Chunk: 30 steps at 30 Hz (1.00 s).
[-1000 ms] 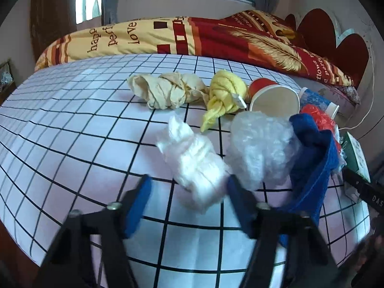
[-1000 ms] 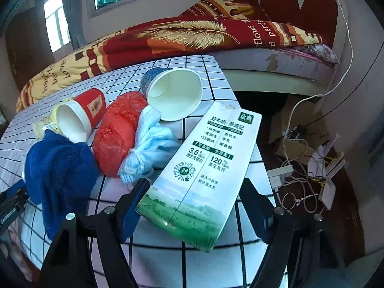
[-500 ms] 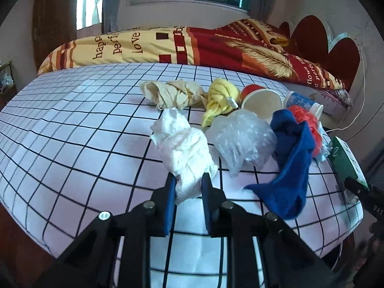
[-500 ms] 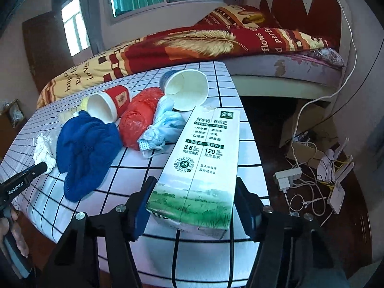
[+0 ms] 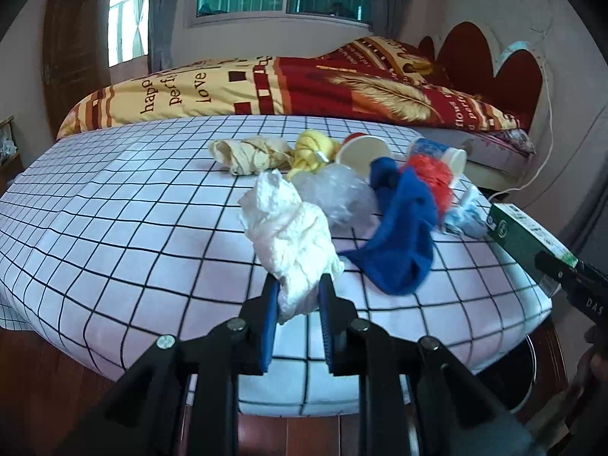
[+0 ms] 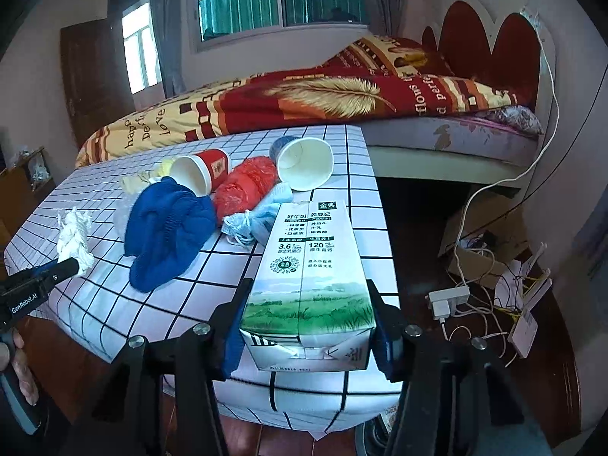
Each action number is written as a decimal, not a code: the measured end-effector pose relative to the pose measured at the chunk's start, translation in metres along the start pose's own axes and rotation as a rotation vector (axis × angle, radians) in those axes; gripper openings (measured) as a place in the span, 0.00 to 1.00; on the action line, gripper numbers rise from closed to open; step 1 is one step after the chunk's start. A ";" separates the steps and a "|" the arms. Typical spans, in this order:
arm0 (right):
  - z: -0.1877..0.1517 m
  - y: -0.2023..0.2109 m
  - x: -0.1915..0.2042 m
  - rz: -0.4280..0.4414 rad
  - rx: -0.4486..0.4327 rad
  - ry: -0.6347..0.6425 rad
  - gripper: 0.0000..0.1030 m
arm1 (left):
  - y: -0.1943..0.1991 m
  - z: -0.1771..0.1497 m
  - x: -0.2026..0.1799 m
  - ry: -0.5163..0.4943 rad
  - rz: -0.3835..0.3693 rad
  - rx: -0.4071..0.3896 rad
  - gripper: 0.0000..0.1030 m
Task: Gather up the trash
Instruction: 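Carry carton and tissue over the black bin and open both tools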
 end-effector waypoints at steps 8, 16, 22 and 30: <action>-0.004 0.037 -0.018 -0.026 -0.048 -0.019 0.55 | 0.021 -0.011 -0.038 -0.045 -0.056 -0.012 0.20; -0.027 0.064 -0.054 -0.069 -0.045 -0.040 0.55 | 0.023 -0.033 -0.096 -0.126 -0.146 0.024 0.20; -0.052 0.081 -0.088 -0.107 -0.026 -0.067 0.55 | 0.025 -0.057 -0.147 -0.204 -0.219 0.061 0.20; -0.092 0.097 -0.129 -0.148 0.009 -0.121 0.55 | 0.030 -0.092 -0.211 -0.299 -0.317 0.117 0.20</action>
Point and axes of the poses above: each gripper's, at about its wrist camera, not at the fingertips, and y roughly against the way its jaws point, x to its left, z to its top, the point moved 10 cm from there along -y, roughly the way its jaws point, and after that the axes turned 13 degrees about y, right-handed, at the moved point
